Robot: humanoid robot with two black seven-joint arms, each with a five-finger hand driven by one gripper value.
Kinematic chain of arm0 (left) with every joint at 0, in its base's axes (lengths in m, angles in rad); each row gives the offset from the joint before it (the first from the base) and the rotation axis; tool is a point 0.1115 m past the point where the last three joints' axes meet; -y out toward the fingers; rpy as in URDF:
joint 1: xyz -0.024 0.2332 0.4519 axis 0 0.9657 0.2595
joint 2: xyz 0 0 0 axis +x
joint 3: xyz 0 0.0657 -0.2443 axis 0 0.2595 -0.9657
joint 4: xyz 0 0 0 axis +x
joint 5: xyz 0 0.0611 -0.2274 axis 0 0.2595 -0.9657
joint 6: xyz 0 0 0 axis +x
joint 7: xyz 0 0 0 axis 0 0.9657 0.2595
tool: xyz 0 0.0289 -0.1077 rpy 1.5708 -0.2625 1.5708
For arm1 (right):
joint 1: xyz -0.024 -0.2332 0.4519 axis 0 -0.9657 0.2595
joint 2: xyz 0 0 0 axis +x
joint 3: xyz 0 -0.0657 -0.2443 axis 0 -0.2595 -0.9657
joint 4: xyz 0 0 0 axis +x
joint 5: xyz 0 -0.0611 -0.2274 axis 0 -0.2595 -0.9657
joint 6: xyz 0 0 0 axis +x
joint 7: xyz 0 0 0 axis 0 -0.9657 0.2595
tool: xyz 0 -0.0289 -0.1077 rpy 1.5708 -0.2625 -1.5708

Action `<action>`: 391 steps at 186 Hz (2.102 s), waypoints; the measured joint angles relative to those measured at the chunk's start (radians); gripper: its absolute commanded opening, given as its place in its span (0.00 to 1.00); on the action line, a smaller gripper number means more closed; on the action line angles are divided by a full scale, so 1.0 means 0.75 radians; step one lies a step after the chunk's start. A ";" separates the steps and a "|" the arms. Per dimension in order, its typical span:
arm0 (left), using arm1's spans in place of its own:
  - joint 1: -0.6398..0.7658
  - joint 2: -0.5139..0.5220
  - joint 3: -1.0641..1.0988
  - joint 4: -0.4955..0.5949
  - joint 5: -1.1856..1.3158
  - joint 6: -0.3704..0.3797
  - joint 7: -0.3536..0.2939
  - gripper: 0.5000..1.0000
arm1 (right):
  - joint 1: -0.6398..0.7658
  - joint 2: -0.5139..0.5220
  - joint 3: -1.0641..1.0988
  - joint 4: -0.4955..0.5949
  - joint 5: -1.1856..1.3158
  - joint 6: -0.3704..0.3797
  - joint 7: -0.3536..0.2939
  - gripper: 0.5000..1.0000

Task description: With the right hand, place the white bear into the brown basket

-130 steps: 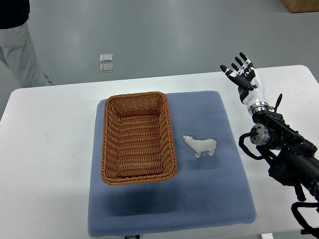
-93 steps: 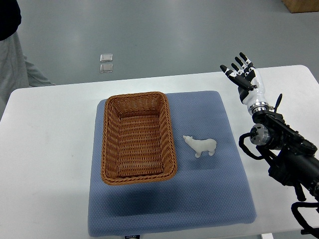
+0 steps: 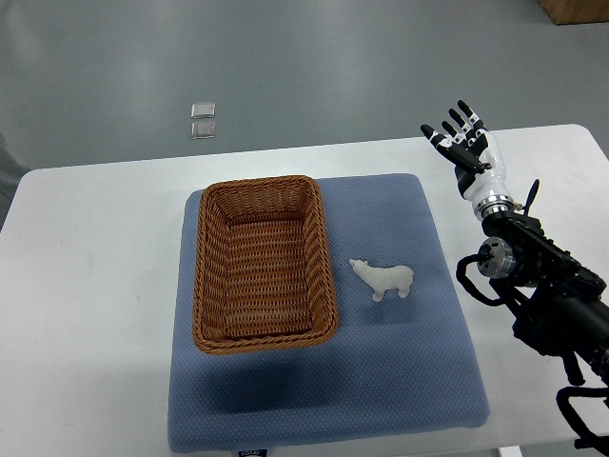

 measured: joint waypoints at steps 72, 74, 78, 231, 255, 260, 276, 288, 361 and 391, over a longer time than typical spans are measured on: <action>0.000 0.000 0.002 0.000 0.000 0.000 0.000 1.00 | 0.001 -0.016 0.001 0.000 0.000 0.000 0.000 0.84; 0.000 0.000 0.002 0.000 0.000 0.000 0.000 1.00 | 0.001 -0.016 0.001 0.000 0.000 0.000 0.000 0.84; 0.000 0.000 0.002 0.000 0.000 0.000 0.000 1.00 | 0.001 -0.016 0.001 0.000 0.000 0.000 0.000 0.84; -0.006 0.000 0.006 0.000 0.000 0.000 0.000 1.00 | 0.020 -0.103 -0.028 0.053 -0.004 -0.002 -0.015 0.84; -0.006 0.000 0.006 0.000 0.000 0.000 0.000 1.00 | 0.033 -0.166 -0.099 0.121 -0.052 -0.003 -0.022 0.84; -0.006 0.000 0.006 0.000 0.000 0.000 0.000 1.00 | 0.041 -0.182 -0.125 0.134 -0.071 -0.004 -0.023 0.84; -0.006 0.000 0.006 0.000 0.000 0.000 0.000 1.00 | 0.086 -0.251 -0.234 0.175 -0.155 -0.006 -0.024 0.84; -0.006 0.000 0.006 0.000 0.000 0.000 0.000 1.00 | 0.113 -0.317 -0.330 0.211 -0.222 0.000 -0.024 0.83; -0.010 0.000 0.003 0.000 0.000 0.000 0.000 1.00 | 0.331 -0.730 -0.764 0.566 -0.660 0.116 -0.033 0.84; -0.011 0.000 0.003 0.000 0.000 0.000 0.000 1.00 | 0.414 -0.834 -0.828 0.701 -1.017 0.285 -0.034 0.84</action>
